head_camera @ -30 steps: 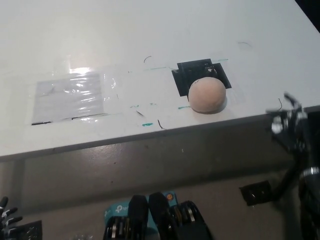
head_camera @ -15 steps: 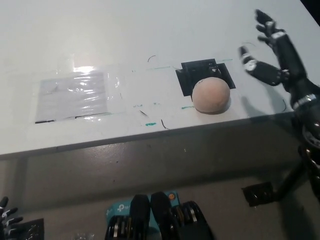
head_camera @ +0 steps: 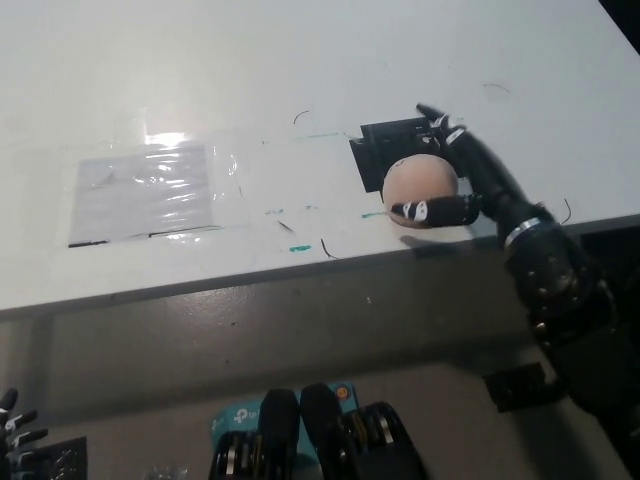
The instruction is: The robot uses its right hand to grab and squeeze a pink dumpling toy kept on the black mask on the desk
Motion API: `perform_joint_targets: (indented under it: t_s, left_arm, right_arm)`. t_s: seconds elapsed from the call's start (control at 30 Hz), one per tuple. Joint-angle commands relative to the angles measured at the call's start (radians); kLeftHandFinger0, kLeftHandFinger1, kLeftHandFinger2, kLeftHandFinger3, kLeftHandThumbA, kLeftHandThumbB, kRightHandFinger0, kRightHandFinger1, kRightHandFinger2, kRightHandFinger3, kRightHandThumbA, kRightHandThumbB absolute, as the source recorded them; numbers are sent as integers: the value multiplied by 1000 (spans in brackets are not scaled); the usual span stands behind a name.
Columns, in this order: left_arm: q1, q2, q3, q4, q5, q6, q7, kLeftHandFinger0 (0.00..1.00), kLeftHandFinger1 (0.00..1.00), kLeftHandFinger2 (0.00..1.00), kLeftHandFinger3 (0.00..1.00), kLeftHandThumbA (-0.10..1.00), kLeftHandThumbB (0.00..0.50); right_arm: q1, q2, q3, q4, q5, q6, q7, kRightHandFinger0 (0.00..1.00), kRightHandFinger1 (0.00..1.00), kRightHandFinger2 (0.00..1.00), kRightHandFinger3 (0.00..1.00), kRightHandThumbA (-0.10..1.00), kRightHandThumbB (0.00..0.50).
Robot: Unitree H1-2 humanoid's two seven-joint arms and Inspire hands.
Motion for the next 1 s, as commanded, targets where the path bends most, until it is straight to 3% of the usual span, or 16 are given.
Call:
perform_joint_targets:
  t_s: [0.0,0.13,0.33,0.47,0.6,0.63,0.67,0.7,0.73,0.77,0.8,0.83,0.87,0.9,0.93,0.97]
  left_arm:
    - [-16,33,16,-23,-10,10,-14,727,824,896,967,1000,93]
    - [-16,43,6,-27,-4,6,-24,676,805,895,980,1000,92]
    - [-13,43,8,-29,-4,4,-24,715,804,893,966,1000,98]
    - [-16,42,14,-19,-12,8,-33,719,810,899,958,1000,115]
    - [-16,47,13,-19,-9,-2,-38,709,808,900,959,1000,105]
    - [-16,48,8,-24,2,6,-30,684,806,912,965,1000,100]
    - [-16,48,6,-28,4,11,-29,682,806,913,964,1000,100]
    - [-15,46,4,-35,5,18,-27,688,807,906,967,1000,99]
    - [-17,46,7,-35,1,25,-26,703,815,910,971,1000,98]
    - [-20,43,13,-33,-8,34,-26,704,815,908,969,1000,99]
    - [-23,47,10,-27,-5,31,-30,704,815,908,970,1000,108]
    - [-22,48,9,-29,-4,28,-31,695,807,907,969,1000,113]
    - [-19,49,7,-33,1,25,-29,690,803,904,974,1000,111]
    - [-17,50,6,-35,3,24,-29,689,802,903,977,1000,111]
    - [-17,53,4,-33,4,21,-32,681,801,898,970,1000,114]
    - [-17,54,4,-33,1,21,-36,683,801,895,962,1000,110]
  right_arm:
    - [-71,23,-6,82,-47,-82,-37,1000,1000,1000,1000,846,500]
    - [-83,54,-12,204,-64,-143,-89,1000,1000,1000,1000,862,500]
    - [-125,95,-2,421,-99,-275,-192,1000,1000,1000,1000,822,500]
    - [-156,104,2,544,-113,-340,-239,1000,1000,1000,1000,744,498]
    - [-170,125,-54,620,-33,-438,-226,1000,1000,1000,1000,510,412]
    - [-178,124,-57,672,-22,-542,-230,564,600,782,1000,435,169]
    - [-181,129,-70,698,-7,-595,-233,404,418,607,1000,394,137]
    - [-175,131,-73,692,-5,-601,-227,30,28,184,1000,293,6]
    - [-171,136,-55,684,-40,-605,-261,0,0,1,1000,-65,0]
    - [-169,136,-44,682,-61,-616,-279,0,0,0,1000,-99,0]
    - [-171,136,-27,695,-94,-637,-322,0,8,33,789,-100,0]
    - [-167,136,-19,693,-112,-652,-353,0,145,171,397,-100,0]
    - [-161,146,-25,695,-124,-685,-416,0,163,180,77,-100,0]
    - [-157,151,-29,697,-128,-699,-442,0,238,308,17,-100,0]
    - [-155,157,-38,695,-133,-732,-492,0,248,406,54,-100,0]
    - [-151,160,-40,676,-145,-737,-526,0,272,536,176,-100,0]
